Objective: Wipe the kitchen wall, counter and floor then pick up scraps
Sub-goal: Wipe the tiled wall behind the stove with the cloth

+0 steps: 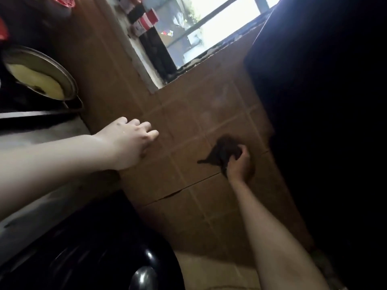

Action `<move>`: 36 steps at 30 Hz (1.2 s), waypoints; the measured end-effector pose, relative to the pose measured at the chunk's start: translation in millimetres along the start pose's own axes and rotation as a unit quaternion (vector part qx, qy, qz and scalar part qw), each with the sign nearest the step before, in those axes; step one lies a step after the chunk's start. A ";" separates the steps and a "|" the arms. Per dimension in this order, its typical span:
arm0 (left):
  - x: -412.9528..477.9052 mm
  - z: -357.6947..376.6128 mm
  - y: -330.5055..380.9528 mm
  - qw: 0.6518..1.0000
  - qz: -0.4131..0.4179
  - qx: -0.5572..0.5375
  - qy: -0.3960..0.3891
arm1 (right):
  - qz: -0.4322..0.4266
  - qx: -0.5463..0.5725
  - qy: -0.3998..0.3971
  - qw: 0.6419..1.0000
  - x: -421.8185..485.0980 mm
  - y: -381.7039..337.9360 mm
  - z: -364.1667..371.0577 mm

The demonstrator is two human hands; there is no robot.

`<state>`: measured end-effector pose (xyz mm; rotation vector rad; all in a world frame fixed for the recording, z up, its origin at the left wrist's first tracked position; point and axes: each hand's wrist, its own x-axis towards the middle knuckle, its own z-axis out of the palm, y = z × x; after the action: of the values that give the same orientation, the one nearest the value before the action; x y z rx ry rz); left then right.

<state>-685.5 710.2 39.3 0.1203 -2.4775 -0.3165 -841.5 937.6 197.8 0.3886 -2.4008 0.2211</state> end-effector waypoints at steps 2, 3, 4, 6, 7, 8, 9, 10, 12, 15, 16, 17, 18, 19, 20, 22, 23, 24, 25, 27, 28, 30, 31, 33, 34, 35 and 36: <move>-2.3 3.1 -3.3 1.000 -0.002 0.014 0.003 | -0.009 -0.016 0.048 0.999 23.3 3.0 -9.9; -3.5 4.3 -5.8 1.000 -0.007 0.021 0.000 | -0.017 -0.029 0.073 0.997 32.5 3.3 -13.9; -5.3 5.7 -8.1 1.000 -0.013 0.025 -0.006 | -0.024 -0.041 0.096 0.994 40.1 2.8 -16.9; -8.2 8.9 -12.5 0.999 -0.021 0.029 -0.010 | -0.037 -0.039 0.135 0.989 52.5 -0.1 -18.7; -9.8 10.4 -14.8 0.999 -0.023 0.032 -0.008 | -0.041 -0.031 0.147 0.988 56.7 -2.2 -16.9; -10.9 11.3 -16.6 0.999 -0.025 0.032 -0.006 | -0.043 -0.029 0.152 0.987 59.0 -4.3 -14.1; -11.9 12.5 -18.2 0.999 -0.028 0.031 -0.007 | -0.049 -0.035 0.151 0.987 58.5 -5.9 -8.8; -12.8 13.7 -19.4 0.999 -0.033 0.028 -0.011 | -0.064 -0.051 0.142 0.987 55.6 -6.2 -1.7; -13.2 15.4 -22.7 0.999 -0.039 0.023 -0.018 | -0.138 -0.095 0.100 0.981 40.6 -4.6 16.7; -16.9 17.8 -26.8 0.999 -0.037 0.022 -0.019 | -0.319 -0.218 -0.020 0.922 1.0 4.7 49.5; -19.1 18.6 -27.2 0.999 -0.036 0.023 -0.021 | -0.364 -0.261 -0.062 0.892 -13.9 10.3 57.8; -21.0 19.4 -28.3 0.999 -0.033 0.025 -0.023 | -0.389 -0.294 -0.101 0.867 -27.3 16.4 63.4; -22.0 20.0 -29.9 0.999 -0.029 0.028 -0.025 | -0.401 -0.322 -0.136 0.847 -37.3 21.7 66.0; -22.6 20.1 -32.2 0.999 -0.026 0.031 -0.026 | -0.407 -0.340 -0.153 0.834 -42.6 26.5 65.8; -22.6 19.5 -35.2 0.999 -0.025 0.031 -0.027 | -0.410 -0.348 -0.155 0.829 -42.5 30.2 64.1; -21.8 17.6 -40.4 0.999 -0.028 0.029 -0.031 | -0.395 -0.342 -0.131 0.842 -30.8 29.9 56.5; -20.9 17.2 -41.6 0.999 -0.027 0.028 -0.032 | -0.376 -0.323 -0.105 0.862 -20.8 26.7 50.4; -19.7 17.3 -42.2 0.999 -0.026 0.030 -0.030 | -0.352 -0.298 -0.073 0.885 -8.9 22.2 42.5; -18.5 17.4 -42.9 0.999 -0.026 0.034 -0.026 | -0.331 -0.275 -0.030 0.902 4.4 16.4 33.5; -16.7 16.9 -43.1 0.998 -0.030 0.042 -0.022 | -0.298 -0.249 0.056 0.920 33.2 1.8 13.6; -16.5 17.3 -41.9 0.998 -0.031 0.042 -0.027 | -0.272 -0.237 0.088 0.929 47.2 -5.2 5.5; -16.5 19.8 -40.1 0.998 -0.029 0.040 -0.039 | -0.216 -0.203 0.115 0.948 69.2 -18.0 -1.3; -16.7 20.7 -39.9 0.998 -0.026 0.039 -0.042 | -0.198 -0.191 0.118 0.954 73.8 -22.4 0.4; -16.9 21.6 -40.3 0.998 -0.023 0.038 -0.041 | -0.193 -0.193 0.119 0.955 68.8 -26.1 10.6; -17.1 22.6 -40.2 0.998 -0.025 0.038 -0.042 | -0.201 -0.203 0.112 0.952 61.0 -25.0 18.5; -16.8 24.0 -40.7 0.998 -0.029 0.038 -0.046 | -0.215 -0.210 0.094 0.949 50.8 -22.7 27.7; -16.3 25.7 -41.4 0.997 -0.033 0.038 -0.052 | -0.239 -0.213 0.065 0.945 39.1 -19.6 37.7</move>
<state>-687.6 677.9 -0.6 0.2231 -2.5944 -0.2625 -886.0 900.8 196.3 0.7060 -2.0719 -0.4706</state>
